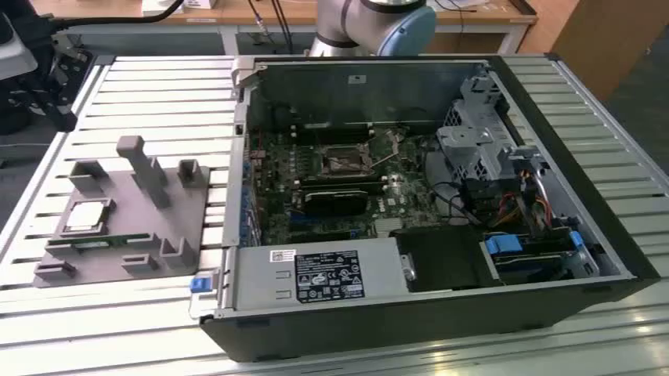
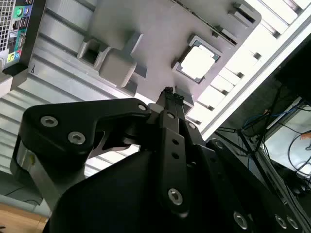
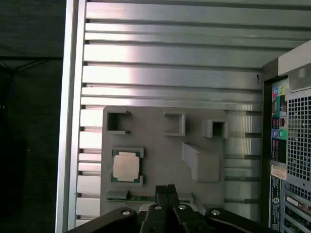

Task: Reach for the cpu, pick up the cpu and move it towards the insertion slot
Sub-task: 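Pick up the cpu and move it towards the insertion slot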

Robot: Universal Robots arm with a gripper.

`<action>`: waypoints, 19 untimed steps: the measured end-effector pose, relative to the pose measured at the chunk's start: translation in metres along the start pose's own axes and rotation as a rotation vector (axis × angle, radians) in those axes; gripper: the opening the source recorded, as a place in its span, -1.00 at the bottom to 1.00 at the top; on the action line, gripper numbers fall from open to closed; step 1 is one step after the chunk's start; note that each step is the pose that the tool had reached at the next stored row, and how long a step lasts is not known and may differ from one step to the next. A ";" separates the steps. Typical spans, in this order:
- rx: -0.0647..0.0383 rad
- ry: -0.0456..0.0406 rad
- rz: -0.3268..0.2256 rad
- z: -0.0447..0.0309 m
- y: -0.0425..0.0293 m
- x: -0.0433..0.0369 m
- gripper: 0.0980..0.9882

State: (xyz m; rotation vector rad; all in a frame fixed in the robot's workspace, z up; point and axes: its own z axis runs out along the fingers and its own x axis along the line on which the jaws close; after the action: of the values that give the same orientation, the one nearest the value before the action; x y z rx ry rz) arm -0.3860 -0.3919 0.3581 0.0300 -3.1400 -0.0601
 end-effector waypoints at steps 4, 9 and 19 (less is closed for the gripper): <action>0.000 0.0001 0.000 0.0000 0.0000 0.0000 -0.98; 0.000 0.0000 0.000 0.0000 0.0001 0.0027 -0.98; 0.000 -0.0001 0.000 0.0005 0.0002 0.0134 -0.98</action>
State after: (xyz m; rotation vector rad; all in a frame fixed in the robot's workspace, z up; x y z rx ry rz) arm -0.3994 -0.3920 0.3576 0.0301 -3.1401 -0.0601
